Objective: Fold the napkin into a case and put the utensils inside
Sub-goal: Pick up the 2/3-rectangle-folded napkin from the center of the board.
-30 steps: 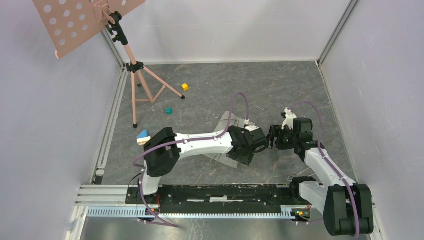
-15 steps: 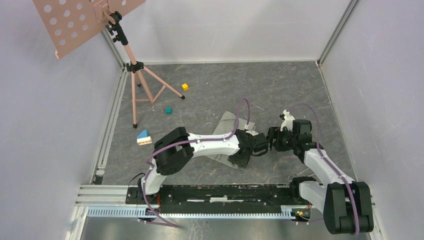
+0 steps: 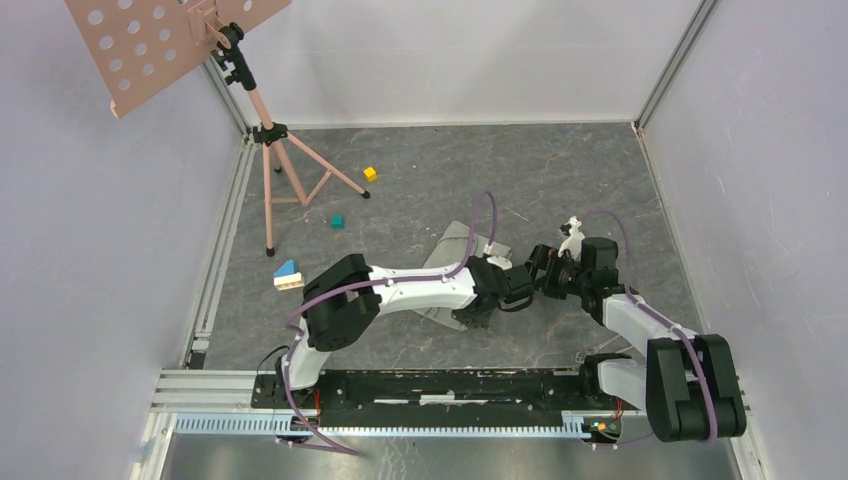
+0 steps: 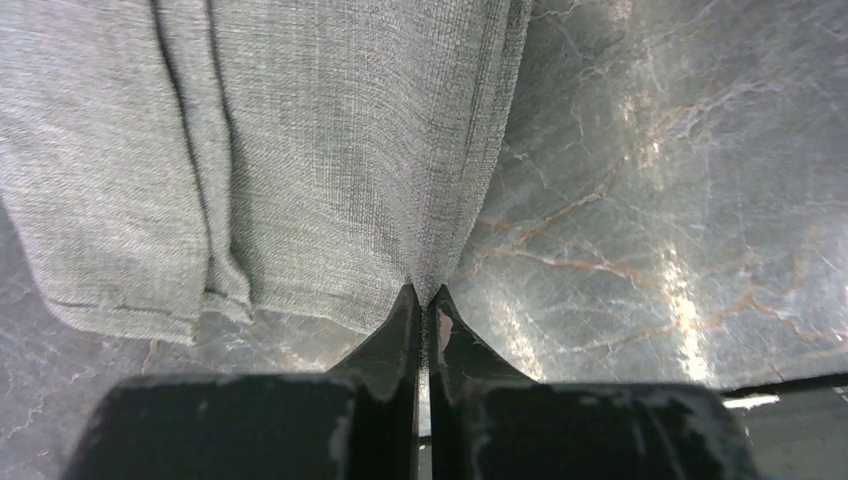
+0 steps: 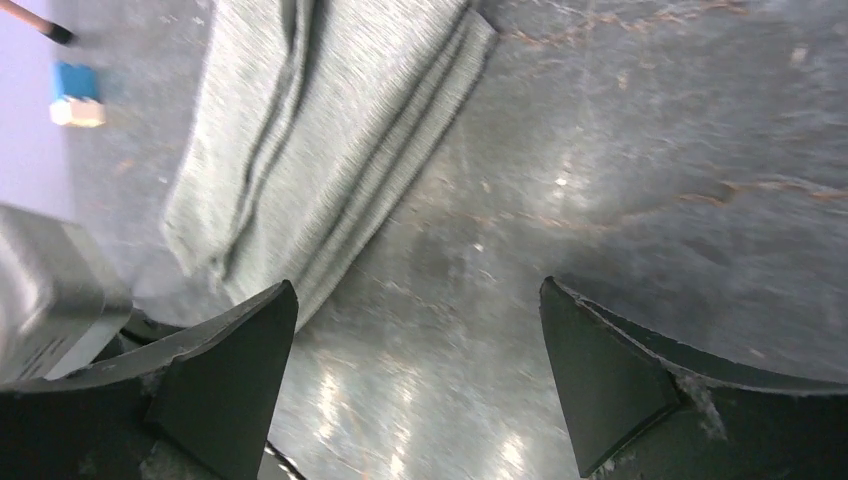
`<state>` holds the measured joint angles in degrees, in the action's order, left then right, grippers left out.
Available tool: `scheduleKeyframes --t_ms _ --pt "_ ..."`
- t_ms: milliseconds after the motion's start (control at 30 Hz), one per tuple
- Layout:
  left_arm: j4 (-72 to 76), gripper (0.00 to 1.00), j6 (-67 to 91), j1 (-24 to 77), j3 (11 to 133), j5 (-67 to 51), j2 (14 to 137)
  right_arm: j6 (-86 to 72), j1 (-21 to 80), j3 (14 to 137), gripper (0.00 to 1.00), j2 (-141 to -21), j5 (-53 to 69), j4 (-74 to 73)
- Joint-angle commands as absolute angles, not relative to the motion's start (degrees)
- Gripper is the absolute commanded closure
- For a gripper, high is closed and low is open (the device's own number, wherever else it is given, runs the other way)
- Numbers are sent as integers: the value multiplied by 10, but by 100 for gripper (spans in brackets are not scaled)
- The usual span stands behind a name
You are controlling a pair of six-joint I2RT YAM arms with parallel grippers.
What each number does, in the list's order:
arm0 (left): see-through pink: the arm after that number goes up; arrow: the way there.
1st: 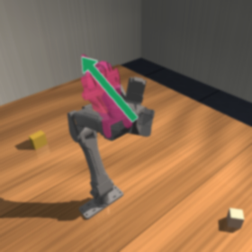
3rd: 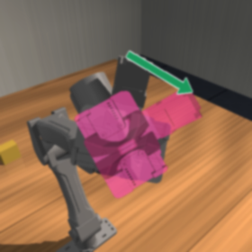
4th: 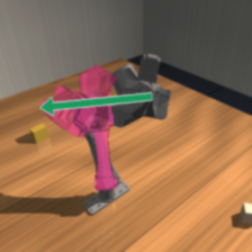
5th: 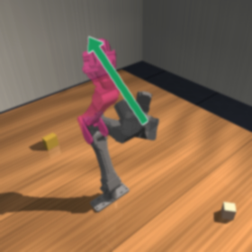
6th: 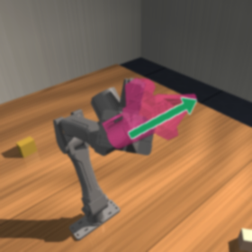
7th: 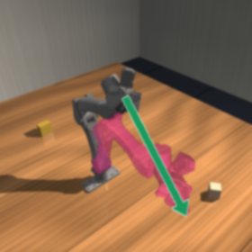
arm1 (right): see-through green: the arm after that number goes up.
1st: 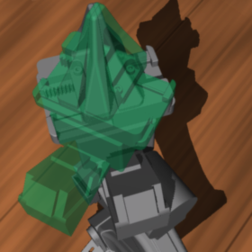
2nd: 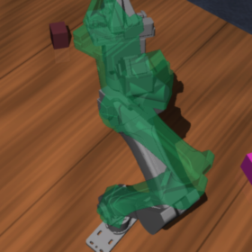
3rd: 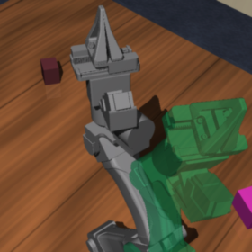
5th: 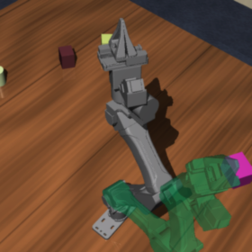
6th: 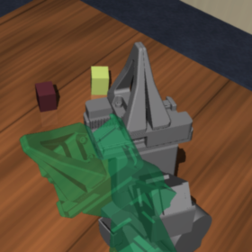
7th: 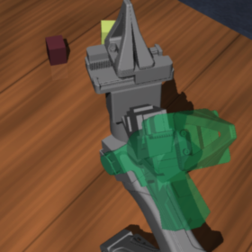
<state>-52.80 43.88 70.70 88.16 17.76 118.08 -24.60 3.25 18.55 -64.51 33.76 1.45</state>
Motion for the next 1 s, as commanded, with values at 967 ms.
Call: scheduleKeyframes --t_ms 967 --pt "-490 98 426 698 846 136 1066 -627 148 134 40 -812 231 383"
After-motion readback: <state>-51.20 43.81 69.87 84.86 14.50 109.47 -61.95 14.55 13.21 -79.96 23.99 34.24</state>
